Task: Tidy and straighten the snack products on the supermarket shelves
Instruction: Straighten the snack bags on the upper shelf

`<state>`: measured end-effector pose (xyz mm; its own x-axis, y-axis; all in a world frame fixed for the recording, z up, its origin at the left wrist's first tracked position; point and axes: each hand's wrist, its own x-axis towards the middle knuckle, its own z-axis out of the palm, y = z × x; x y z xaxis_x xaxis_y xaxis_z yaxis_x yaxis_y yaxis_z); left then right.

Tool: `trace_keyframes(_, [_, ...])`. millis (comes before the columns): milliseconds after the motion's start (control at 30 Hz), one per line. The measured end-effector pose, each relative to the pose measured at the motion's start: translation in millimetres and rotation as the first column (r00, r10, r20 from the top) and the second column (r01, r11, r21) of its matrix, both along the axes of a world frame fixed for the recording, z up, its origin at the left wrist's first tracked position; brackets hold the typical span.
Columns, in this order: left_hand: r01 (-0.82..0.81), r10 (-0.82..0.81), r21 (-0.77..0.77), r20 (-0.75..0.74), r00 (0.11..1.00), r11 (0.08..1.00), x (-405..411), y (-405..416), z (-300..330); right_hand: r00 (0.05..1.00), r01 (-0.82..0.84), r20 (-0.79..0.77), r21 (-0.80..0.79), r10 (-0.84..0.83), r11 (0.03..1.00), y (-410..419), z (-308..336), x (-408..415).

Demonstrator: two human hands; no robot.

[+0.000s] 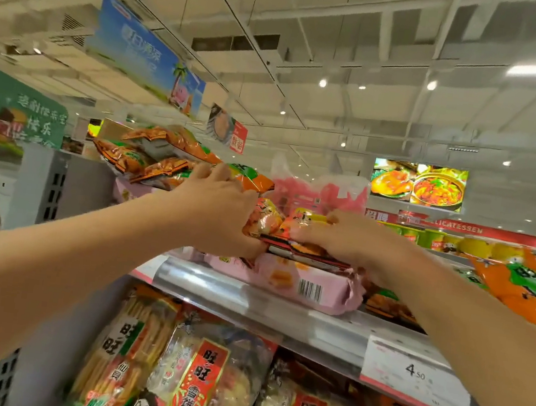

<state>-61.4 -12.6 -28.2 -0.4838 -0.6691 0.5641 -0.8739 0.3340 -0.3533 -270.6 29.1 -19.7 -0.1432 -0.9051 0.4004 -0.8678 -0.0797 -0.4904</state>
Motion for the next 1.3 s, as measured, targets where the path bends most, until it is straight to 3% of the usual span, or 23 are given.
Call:
trace_keyframes(167, [0.05,-0.048,-0.06,0.036,0.998,0.997,-9.2,5.5,-1.0,0.999,-0.047,0.008,-0.081,0.048,0.996,16.0,2.9,-0.7])
trace_keyframes(300, [0.214,-0.225,-0.114,-0.086,0.971,0.97,-8.4,3.2,3.6,0.997,-0.023,0.064,-0.109,0.031,0.994,32.0,3.3,-2.3])
trace_keyframes(467, [0.366,-0.392,-0.141,-0.296,0.871,0.92,-10.0,8.2,10.2,0.999,0.031,-0.006,-0.216,-0.033,0.976,64.4,1.2,-9.6])
trace_keyframes(600, [0.478,-0.54,-0.257,-0.482,0.69,0.84,-32.2,16.9,0.3,0.991,0.126,-0.001,-0.353,-0.135,0.927,102.9,-6.5,-23.0])
trace_keyframes(767, [0.729,-0.693,-0.299,-0.646,0.321,0.616,-96.7,48.5,-24.5,0.978,0.209,0.072,-0.435,-0.197,0.876,156.0,-26.4,-54.1])
trace_keyframes(900, [0.878,-0.662,-0.257,-0.745,0.086,0.403,-152.8,88.2,-36.5,0.947,0.314,0.079,-0.435,-0.311,0.844,210.4,-39.6,-85.0])
trace_keyframes(1100, [0.981,-0.654,-0.092,-0.755,0.044,0.173,-239.7,159.1,-39.0,0.824,0.493,-0.027,-0.46,-0.567,0.738,313.4,-54.1,-127.0])
trace_keyframes(1167, [0.997,-0.643,-0.03,-0.766,0.025,0.074,-265.8,188.2,-37.9,0.798,0.53,-0.015,-0.458,-0.602,0.714,350.5,-60.5,-144.1])
trace_keyframes(1300, [0.998,-0.692,0.052,-0.721,0.021,-0.025,-313.6,249.8,-36.2,0.778,0.568,0.021,-0.452,-0.628,0.688,415.7,-77.4,-187.9])
